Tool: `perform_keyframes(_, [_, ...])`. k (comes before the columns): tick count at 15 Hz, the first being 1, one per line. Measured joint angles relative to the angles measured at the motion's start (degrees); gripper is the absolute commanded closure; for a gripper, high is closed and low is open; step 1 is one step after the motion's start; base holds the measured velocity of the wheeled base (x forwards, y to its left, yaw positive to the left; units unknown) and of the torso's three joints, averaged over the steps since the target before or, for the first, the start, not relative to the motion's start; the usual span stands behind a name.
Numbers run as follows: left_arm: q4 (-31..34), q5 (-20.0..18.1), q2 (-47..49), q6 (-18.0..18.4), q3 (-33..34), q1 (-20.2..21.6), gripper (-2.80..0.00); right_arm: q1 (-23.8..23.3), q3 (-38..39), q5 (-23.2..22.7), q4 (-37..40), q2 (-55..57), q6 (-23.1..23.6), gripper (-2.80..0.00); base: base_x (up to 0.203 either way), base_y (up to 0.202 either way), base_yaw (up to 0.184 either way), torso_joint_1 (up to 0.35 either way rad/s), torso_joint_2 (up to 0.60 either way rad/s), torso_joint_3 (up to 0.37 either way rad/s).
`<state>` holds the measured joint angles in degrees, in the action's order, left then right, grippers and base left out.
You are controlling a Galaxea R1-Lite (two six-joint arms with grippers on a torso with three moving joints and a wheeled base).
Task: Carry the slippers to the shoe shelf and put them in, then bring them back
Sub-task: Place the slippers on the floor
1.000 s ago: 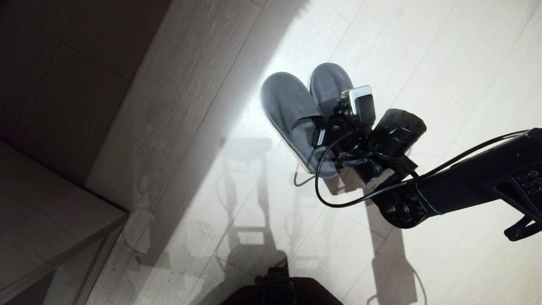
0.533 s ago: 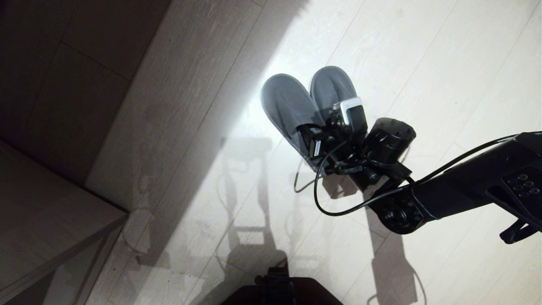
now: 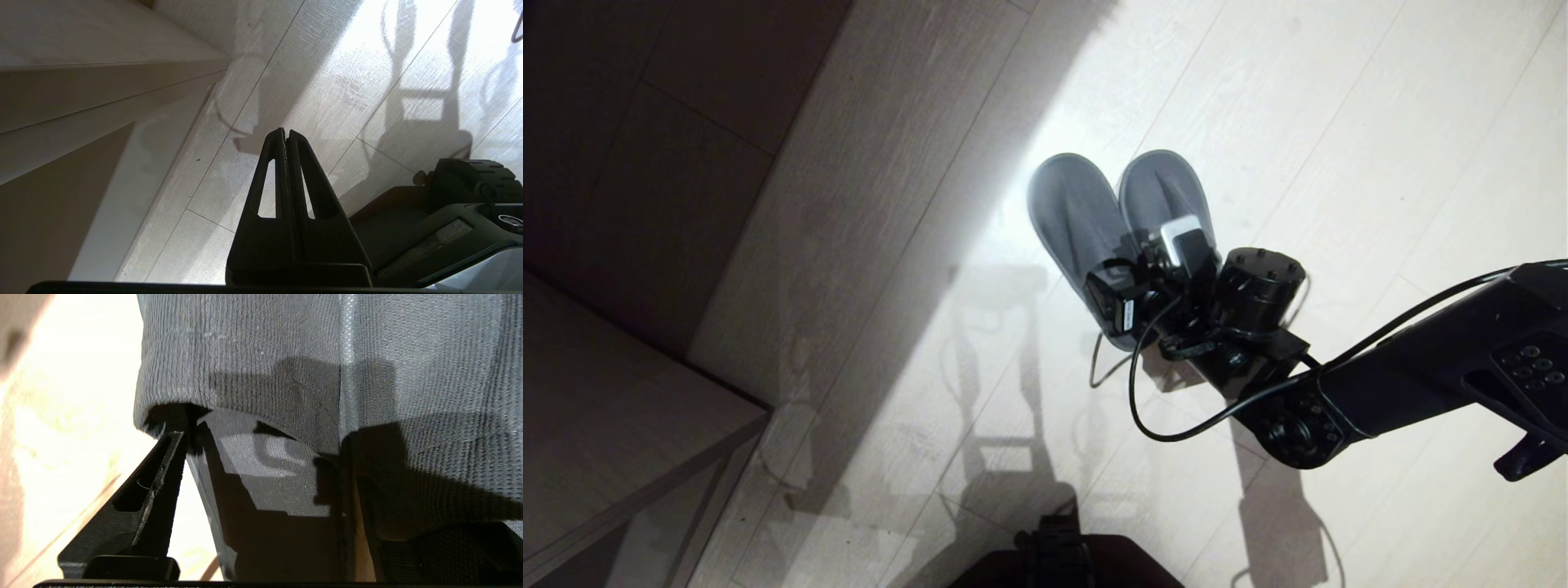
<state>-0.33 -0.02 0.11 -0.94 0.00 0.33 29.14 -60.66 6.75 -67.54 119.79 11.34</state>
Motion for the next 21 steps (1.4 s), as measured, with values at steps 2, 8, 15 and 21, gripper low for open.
perform_keyframes(2, [0.0, 0.0, 0.0, 0.0, 0.0, 0.0, 0.00, 0.0, 1.7, 0.0, -0.2, -0.2, 0.2, -2.80, 0.000, 0.000, 0.000, 0.000, 0.00, 0.000])
perform_keyframes(8, [0.1, 0.0, 0.0, 0.0, 0.0, 0.0, 0.00, 0.1, 7.1, 0.1, 0.3, -0.6, 1.6, -2.80, 0.000, 0.000, 0.000, 0.000, 0.00, 0.000])
perform_keyframes(15, [0.0, 0.0, 0.0, 0.0, 0.0, 0.0, 0.00, -0.2, 10.6, 0.1, 0.2, 0.4, 2.0, -2.80, 0.000, 0.000, 0.000, 0.000, 0.00, 0.000])
perform_keyframes(21, [0.1, 0.0, 0.0, 0.0, 0.0, 0.0, 0.00, -0.6, 12.1, 8.3, -2.0, 0.3, 11.0, -2.80, 0.000, 0.000, 0.000, 0.000, 0.00, 0.000])
